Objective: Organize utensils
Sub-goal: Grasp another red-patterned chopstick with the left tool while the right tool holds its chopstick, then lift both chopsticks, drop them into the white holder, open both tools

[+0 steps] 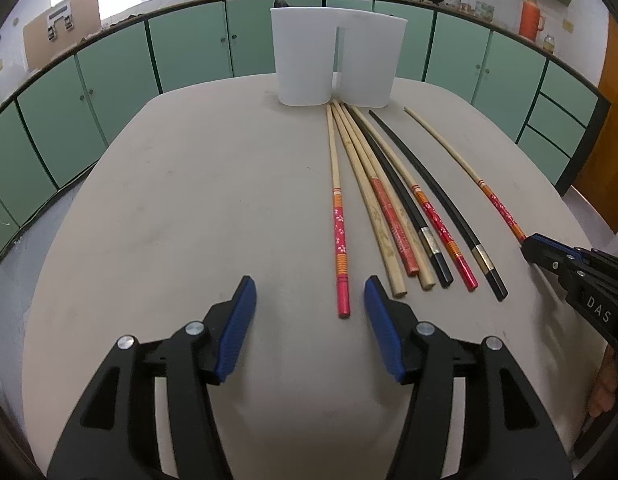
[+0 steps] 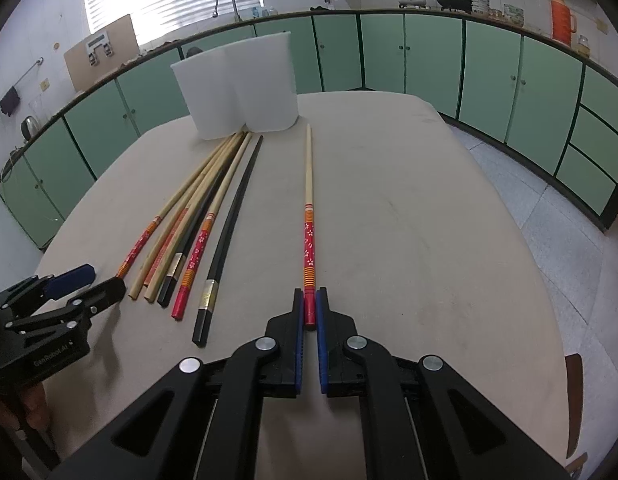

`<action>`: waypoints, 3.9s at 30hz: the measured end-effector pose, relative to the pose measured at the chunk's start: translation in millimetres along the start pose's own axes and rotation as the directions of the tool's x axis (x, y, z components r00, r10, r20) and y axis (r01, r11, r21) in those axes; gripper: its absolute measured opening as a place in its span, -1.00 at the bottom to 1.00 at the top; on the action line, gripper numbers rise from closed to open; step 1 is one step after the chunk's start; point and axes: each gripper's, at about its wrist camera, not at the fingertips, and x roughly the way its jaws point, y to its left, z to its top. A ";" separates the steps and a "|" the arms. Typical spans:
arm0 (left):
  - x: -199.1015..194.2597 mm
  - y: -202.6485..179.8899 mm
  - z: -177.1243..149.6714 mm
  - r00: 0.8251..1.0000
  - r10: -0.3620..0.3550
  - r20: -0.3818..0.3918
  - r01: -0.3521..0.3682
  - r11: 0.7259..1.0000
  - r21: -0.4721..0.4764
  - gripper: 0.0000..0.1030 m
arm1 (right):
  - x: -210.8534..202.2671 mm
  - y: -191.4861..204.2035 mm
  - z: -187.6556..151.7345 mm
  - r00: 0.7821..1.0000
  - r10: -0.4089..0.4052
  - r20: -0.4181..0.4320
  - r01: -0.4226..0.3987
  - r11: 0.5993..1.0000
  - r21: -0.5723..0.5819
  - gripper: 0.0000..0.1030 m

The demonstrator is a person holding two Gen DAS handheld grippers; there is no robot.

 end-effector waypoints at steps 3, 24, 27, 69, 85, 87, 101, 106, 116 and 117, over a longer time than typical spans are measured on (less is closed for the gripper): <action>-0.8 0.2 -0.5 1.000 -0.001 0.004 0.001 1.000 -0.002 -0.15 | 0.3 -0.5 0.0 1.000 0.003 -0.002 -0.003 1.000 0.003 -0.88; 0.5 0.2 0.7 1.000 -0.001 0.006 0.001 1.000 -0.011 -0.30 | -1.4 2.9 -2.4 0.999 0.029 -0.016 -0.030 0.996 -0.089 -0.71; 1.0 -0.2 0.9 1.000 0.004 0.005 -0.004 1.000 -0.006 -0.30 | -2.2 4.7 -3.3 1.000 0.022 -0.016 -0.023 0.995 -0.102 -0.71; -117.9 3.4 83.9 0.935 -0.058 0.349 0.053 0.998 0.022 -0.90 | -112.1 -7.5 82.2 0.958 0.074 0.278 -0.047 0.994 -0.103 -0.89; -141.6 0.6 155.6 0.878 -0.128 0.462 0.132 0.991 0.023 -0.91 | -132.6 3.5 183.3 0.925 0.219 0.310 -0.168 0.969 -0.184 -0.89; -147.6 1.8 166.1 0.865 -0.126 0.486 0.131 0.991 0.024 -0.91 | -138.5 3.6 199.2 0.912 0.254 0.322 -0.199 0.961 -0.193 -0.89; -142.0 -9.0 271.2 0.738 -0.045 0.673 0.045 0.999 0.019 -0.90 | -116.3 15.7 292.9 0.893 0.235 0.383 -0.153 0.961 -0.232 -0.89; -98.5 -5.0 287.1 0.776 -0.024 0.630 0.028 1.000 0.004 -0.90 | -70.4 20.6 303.5 0.924 0.210 0.320 -0.142 0.964 -0.223 -0.89; -21.8 14.7 286.5 0.872 -0.026 0.488 0.032 0.999 -0.003 -0.87 | -11.0 23.9 292.7 0.959 0.197 0.204 -0.148 0.961 -0.234 -0.89; -18.3 16.3 285.8 0.877 -0.027 0.480 0.031 1.000 0.000 -0.87 | -7.8 23.8 290.8 0.961 0.198 0.195 -0.151 0.961 -0.234 -0.88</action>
